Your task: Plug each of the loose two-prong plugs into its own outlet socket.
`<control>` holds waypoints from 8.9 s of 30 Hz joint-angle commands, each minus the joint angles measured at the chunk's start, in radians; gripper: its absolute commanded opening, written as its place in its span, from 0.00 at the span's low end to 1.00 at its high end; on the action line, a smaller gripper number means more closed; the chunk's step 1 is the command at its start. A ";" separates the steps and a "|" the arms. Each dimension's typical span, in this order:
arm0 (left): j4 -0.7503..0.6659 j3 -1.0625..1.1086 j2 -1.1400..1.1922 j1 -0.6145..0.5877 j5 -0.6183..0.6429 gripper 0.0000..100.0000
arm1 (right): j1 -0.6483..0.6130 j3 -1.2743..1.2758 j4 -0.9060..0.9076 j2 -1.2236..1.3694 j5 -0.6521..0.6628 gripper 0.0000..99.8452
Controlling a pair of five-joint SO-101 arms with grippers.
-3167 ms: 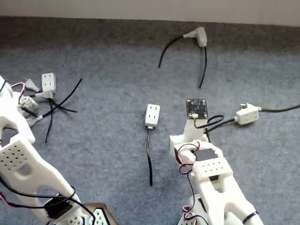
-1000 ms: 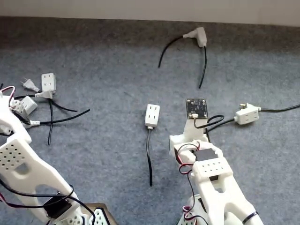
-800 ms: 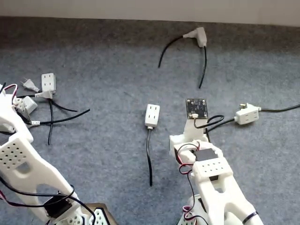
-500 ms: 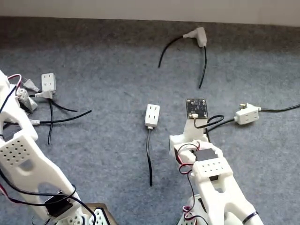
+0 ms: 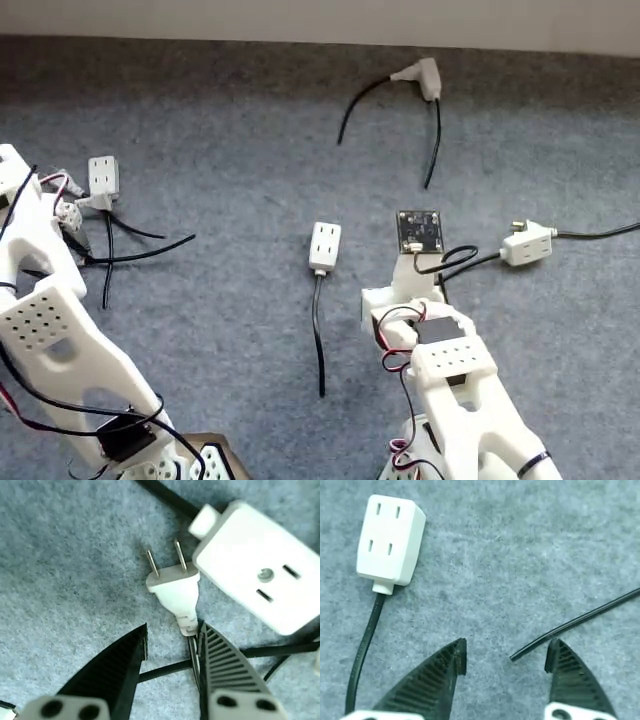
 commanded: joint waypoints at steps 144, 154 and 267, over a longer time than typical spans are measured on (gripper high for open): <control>-0.359 0.662 -0.550 0.401 -2.041 0.33 | 0.008 0.061 -0.166 -0.013 0.107 0.26; -0.193 0.456 -0.366 0.401 -2.079 0.33 | 0.008 0.061 -0.168 -0.013 0.107 0.26; -0.606 1.032 -1.320 0.975 -1.169 0.01 | 0.008 0.061 -0.168 -0.013 0.104 0.26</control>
